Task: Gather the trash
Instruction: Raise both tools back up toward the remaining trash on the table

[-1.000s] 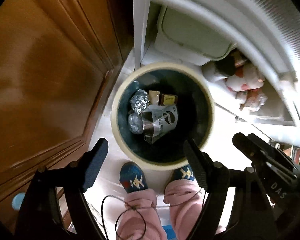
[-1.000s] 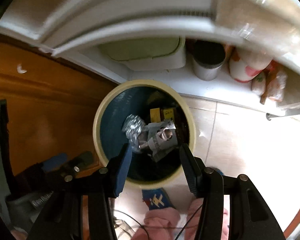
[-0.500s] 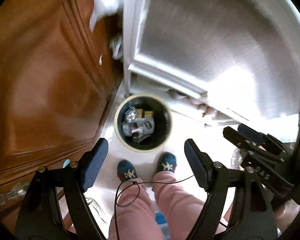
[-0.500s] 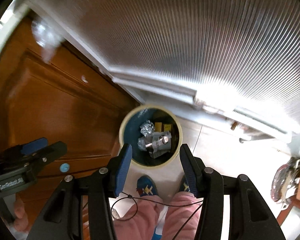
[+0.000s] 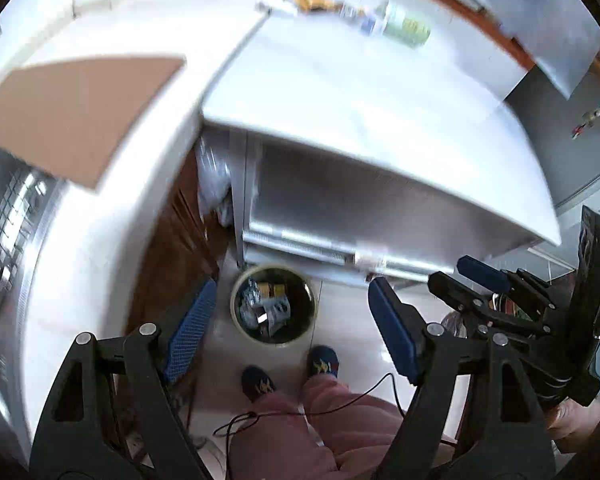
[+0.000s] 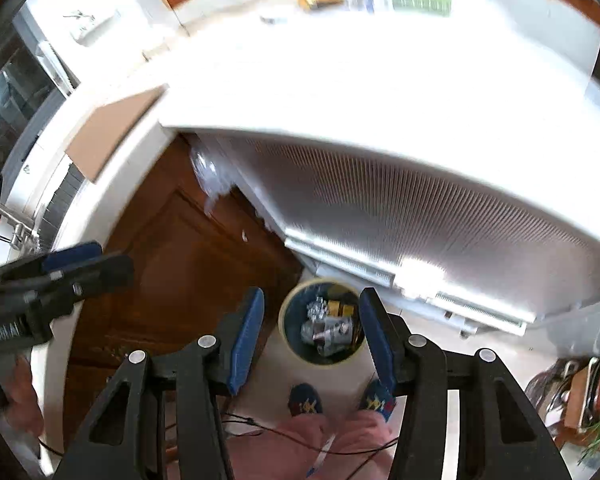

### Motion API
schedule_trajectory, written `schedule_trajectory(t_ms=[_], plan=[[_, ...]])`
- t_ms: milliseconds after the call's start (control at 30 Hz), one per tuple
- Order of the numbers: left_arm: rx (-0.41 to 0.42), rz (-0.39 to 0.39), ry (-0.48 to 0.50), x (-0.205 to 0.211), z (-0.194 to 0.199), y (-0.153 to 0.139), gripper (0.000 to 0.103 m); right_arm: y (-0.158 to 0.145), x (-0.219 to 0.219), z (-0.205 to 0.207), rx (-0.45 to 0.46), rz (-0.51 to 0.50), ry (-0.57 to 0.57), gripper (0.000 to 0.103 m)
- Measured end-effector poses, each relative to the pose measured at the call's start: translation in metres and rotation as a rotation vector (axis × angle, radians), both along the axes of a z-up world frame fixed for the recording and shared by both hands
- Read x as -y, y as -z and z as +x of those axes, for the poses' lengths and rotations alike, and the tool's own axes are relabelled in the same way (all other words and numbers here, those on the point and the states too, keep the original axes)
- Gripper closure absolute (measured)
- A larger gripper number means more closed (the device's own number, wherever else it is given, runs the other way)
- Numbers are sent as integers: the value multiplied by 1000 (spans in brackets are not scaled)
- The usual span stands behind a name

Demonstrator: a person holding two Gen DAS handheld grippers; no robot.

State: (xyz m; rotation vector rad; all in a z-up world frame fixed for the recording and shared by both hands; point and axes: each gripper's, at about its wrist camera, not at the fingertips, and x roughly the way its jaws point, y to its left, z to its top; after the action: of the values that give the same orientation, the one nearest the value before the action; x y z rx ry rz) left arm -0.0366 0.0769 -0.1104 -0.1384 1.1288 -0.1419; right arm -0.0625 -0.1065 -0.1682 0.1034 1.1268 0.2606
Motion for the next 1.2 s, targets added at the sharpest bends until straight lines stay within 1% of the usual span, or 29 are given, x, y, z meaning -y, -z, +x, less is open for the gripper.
schedule_trajectory(t_ms=[67,100,133,167,200,333,467,567,733,800,867,933,1033,1100,1200], plan=[[25,-3,8,-6,3,-19,27,-24,-2,-1,41,-14,1,53],[34,-4,11,-8,3,-22,27,-34,-2,-2,58,-20,4,53],[53,-2,17,-11,5,-33,27,-47,-1,-2,83,-24,13,53],[62,0,20,-13,6,-37,27,-58,-2,-2,102,-24,21,53],[77,2,28,-16,9,-47,27,-72,-2,-2,123,-23,32,53],[107,-10,46,-22,16,-76,27,-109,2,1,182,-11,71,53],[146,-19,64,-26,25,-82,27,-144,3,8,232,-15,100,53],[189,-18,80,-29,34,-103,27,-169,0,15,265,-15,116,53],[229,-31,89,-30,58,-130,27,-207,0,34,326,-36,134,52],[242,-28,90,-27,70,-140,27,-222,4,45,344,-41,142,51],[256,-30,93,-23,85,-151,27,-235,9,56,353,-41,146,48],[269,-29,93,-17,100,-157,27,-248,15,70,361,-39,140,47],[282,-11,82,-6,126,-164,27,-262,24,102,369,-62,118,47],[282,11,58,3,147,-168,27,-270,32,131,372,-75,86,47],[264,3,40,17,181,-173,27,-275,44,174,377,-113,36,47]])
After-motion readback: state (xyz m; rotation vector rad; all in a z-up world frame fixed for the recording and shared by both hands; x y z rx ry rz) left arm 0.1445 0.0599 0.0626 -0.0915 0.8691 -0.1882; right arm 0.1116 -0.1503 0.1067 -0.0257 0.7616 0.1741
